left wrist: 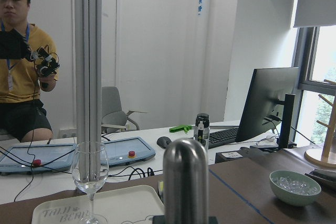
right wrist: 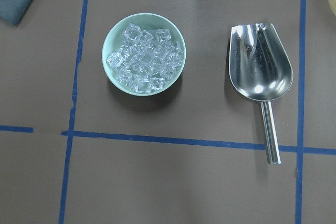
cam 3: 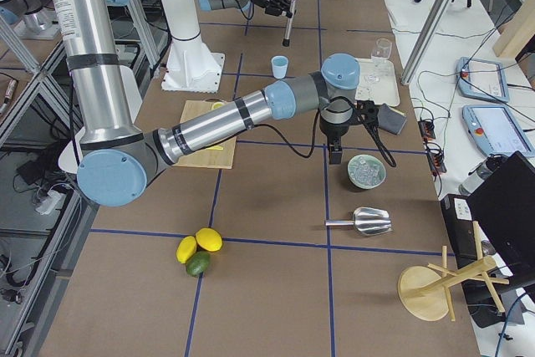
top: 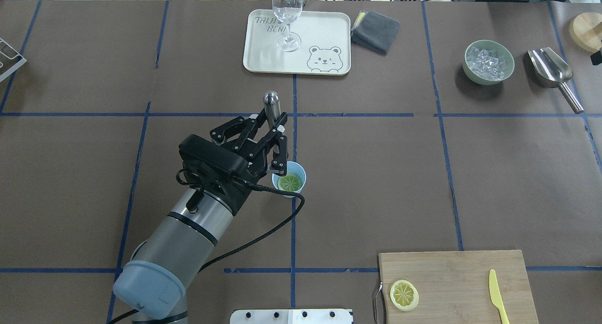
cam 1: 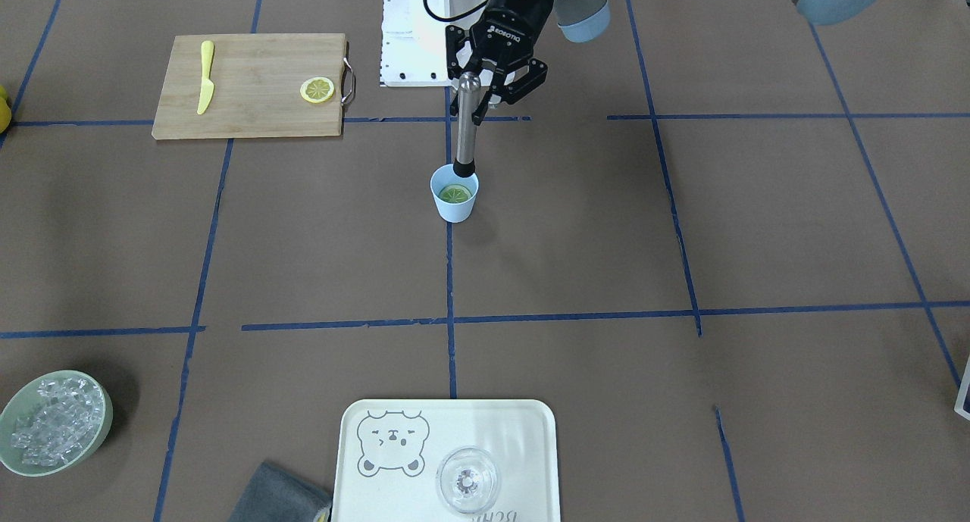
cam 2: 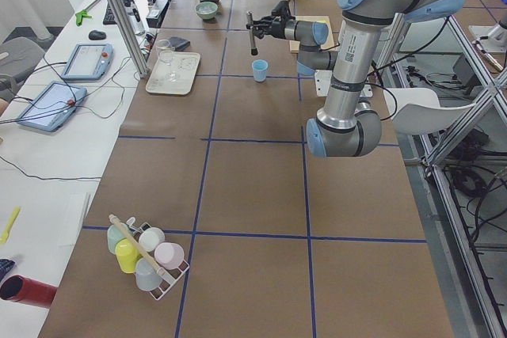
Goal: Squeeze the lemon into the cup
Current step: 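Lift the steel rod out of the cup and carry it back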
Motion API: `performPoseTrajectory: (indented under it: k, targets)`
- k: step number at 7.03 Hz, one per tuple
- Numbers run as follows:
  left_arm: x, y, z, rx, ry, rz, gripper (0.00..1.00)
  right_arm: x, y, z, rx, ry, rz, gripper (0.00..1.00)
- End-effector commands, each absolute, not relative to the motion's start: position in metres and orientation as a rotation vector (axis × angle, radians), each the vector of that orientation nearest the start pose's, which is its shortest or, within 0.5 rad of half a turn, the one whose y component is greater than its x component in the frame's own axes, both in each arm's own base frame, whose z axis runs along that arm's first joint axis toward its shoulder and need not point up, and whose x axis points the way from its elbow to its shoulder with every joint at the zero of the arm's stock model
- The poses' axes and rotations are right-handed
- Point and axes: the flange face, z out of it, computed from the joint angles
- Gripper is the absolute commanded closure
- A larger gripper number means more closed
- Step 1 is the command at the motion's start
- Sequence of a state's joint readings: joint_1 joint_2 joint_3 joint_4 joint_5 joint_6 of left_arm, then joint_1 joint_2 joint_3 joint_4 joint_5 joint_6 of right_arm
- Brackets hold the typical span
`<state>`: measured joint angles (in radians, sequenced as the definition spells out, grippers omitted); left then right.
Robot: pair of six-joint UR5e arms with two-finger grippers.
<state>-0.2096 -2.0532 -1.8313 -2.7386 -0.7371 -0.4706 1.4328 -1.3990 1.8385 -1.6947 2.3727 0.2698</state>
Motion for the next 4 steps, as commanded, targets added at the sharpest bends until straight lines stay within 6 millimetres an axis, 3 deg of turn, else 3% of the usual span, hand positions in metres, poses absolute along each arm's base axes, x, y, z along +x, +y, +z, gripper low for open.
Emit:
performPoseTrajectory:
  k: [1,3,4]
  targets:
    - [0.416,-0.324,0.174,1.473,1.116,-0.035,1.0,-0.014,-0.548,0.447,0.137,-0.835,-0.004,0.0]
    - [0.389,-0.355,0.2,1.408,1.142,0.082,1.0,-0.013,-0.549,0.446,0.141,-0.831,-0.004,0.0]
    - [0.371,-0.384,0.206,1.316,1.12,0.169,1.0,-0.013,-0.549,0.445,0.142,-0.831,-0.005,0.0]
